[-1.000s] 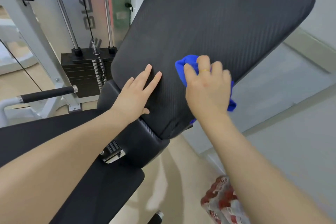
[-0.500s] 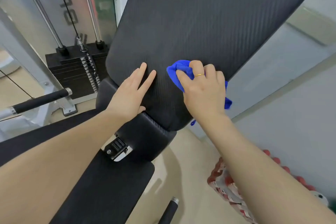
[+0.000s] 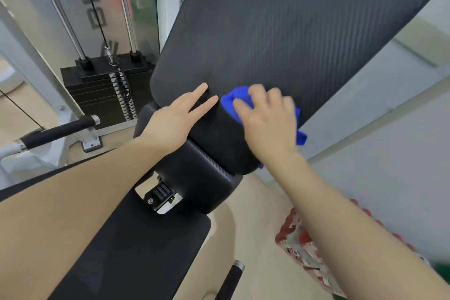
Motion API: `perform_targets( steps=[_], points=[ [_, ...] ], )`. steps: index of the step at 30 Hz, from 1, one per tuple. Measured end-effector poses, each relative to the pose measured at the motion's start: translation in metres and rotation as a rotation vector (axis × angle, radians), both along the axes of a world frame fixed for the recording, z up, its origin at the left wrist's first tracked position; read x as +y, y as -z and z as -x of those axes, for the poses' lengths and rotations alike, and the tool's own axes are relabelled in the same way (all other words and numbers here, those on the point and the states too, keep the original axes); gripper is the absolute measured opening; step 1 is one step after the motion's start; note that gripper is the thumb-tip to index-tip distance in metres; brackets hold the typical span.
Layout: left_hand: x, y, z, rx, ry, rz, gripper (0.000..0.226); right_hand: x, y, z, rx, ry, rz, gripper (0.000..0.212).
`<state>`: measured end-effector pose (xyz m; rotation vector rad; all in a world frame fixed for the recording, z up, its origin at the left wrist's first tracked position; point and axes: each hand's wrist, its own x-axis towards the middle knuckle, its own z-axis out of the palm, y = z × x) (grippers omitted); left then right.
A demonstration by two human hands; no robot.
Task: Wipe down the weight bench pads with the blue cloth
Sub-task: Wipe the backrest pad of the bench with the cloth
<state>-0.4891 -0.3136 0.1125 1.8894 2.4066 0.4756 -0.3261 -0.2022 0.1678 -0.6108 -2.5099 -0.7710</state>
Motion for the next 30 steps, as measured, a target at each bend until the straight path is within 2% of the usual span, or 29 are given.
perform_targets(
  steps=[2,4,6,9,11,13,15,18,21,23,26,27,28,30],
  points=[
    [0.002,-0.008,0.009,0.083,0.036,-0.068,0.088,0.008,-0.011,0.011,0.109,0.07,0.008,0.035],
    [0.003,-0.004,0.018,0.183,0.065,-0.094,0.088,-0.001,0.006,0.013,0.111,0.055,0.019,0.032],
    [0.002,0.002,0.016,0.169,0.062,-0.066,0.088,-0.024,0.038,0.003,-0.046,-0.019,0.067,0.023],
    [-0.002,0.004,0.015,0.129,0.058,0.029,0.087,-0.046,0.068,-0.007,-0.451,-0.132,0.124,0.022],
    [-0.005,-0.002,0.023,0.141,0.084,0.033,0.087,-0.039,0.058,0.002,-0.497,-0.168,0.092,0.018],
    [-0.008,-0.009,0.033,0.118,0.061,0.041,0.087,-0.023,0.029,0.016,-0.398,-0.127,0.034,0.02],
    [-0.008,-0.015,0.043,0.04,-0.006,0.051,0.086,0.004,-0.013,0.037,-0.191,-0.058,-0.052,0.024],
    [-0.002,-0.018,0.053,-0.03,-0.09,0.033,0.082,0.04,-0.064,0.065,0.044,0.03,-0.131,0.02],
    [0.002,-0.011,0.059,-0.108,-0.152,0.062,0.081,0.029,-0.044,0.072,0.084,0.078,-0.094,0.024],
    [0.003,-0.003,0.059,-0.164,-0.141,0.047,0.083,-0.006,0.0,0.059,-0.083,0.003,0.058,0.02],
    [0.004,0.004,0.061,-0.258,-0.131,0.029,0.083,-0.05,0.053,0.044,-0.534,-0.1,0.264,0.023],
    [0.003,0.004,0.062,-0.273,-0.132,0.024,0.083,-0.052,0.059,0.045,-0.631,-0.113,0.317,0.026],
    [0.003,0.003,0.063,-0.282,-0.128,0.021,0.083,-0.048,0.054,0.049,-0.655,-0.135,0.296,0.026],
    [0.002,0.001,0.065,-0.311,-0.116,0.026,0.083,-0.029,0.029,0.06,-0.52,-0.154,0.102,0.018]
  ],
)
